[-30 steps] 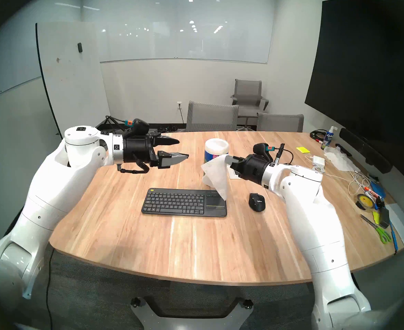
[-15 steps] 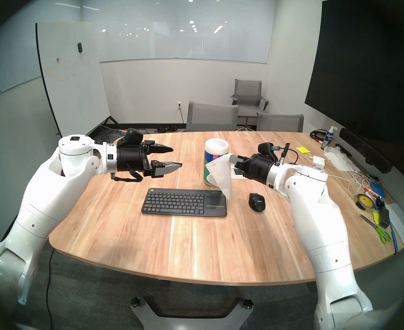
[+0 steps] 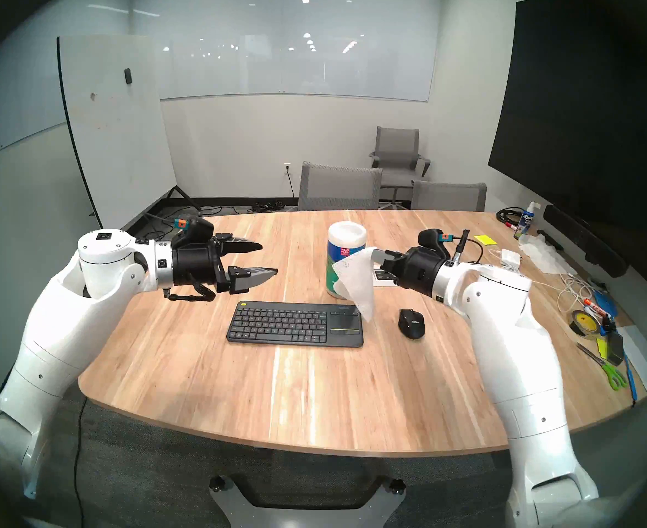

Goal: Wipe the keyboards and mice with a disinfecting wipe, then set the wipe down

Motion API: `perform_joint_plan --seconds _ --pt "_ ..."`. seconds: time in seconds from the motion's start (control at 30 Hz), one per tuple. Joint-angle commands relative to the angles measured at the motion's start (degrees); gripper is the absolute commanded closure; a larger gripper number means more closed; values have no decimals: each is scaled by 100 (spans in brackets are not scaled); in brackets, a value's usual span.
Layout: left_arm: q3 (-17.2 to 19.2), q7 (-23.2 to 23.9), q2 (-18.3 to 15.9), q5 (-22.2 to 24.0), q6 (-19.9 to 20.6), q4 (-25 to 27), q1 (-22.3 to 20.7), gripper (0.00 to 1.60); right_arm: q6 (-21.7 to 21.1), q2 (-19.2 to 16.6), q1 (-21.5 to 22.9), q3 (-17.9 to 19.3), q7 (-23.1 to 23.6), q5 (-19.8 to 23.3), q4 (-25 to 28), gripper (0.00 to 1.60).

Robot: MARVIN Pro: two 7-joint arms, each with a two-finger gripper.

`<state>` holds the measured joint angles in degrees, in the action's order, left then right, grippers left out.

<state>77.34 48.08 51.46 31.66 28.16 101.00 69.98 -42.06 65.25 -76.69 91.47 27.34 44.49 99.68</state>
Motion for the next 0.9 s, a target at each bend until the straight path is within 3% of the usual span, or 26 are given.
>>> perform_joint_plan --seconds 0.0,0.87 --pt "134 -37 -29 50 -106 161 175 0 -9 21 -7 77 4 56 163 160" --pt "36 -207 -73 -140 -65 203 159 0 -244 -147 -72 264 56 36 365 160"
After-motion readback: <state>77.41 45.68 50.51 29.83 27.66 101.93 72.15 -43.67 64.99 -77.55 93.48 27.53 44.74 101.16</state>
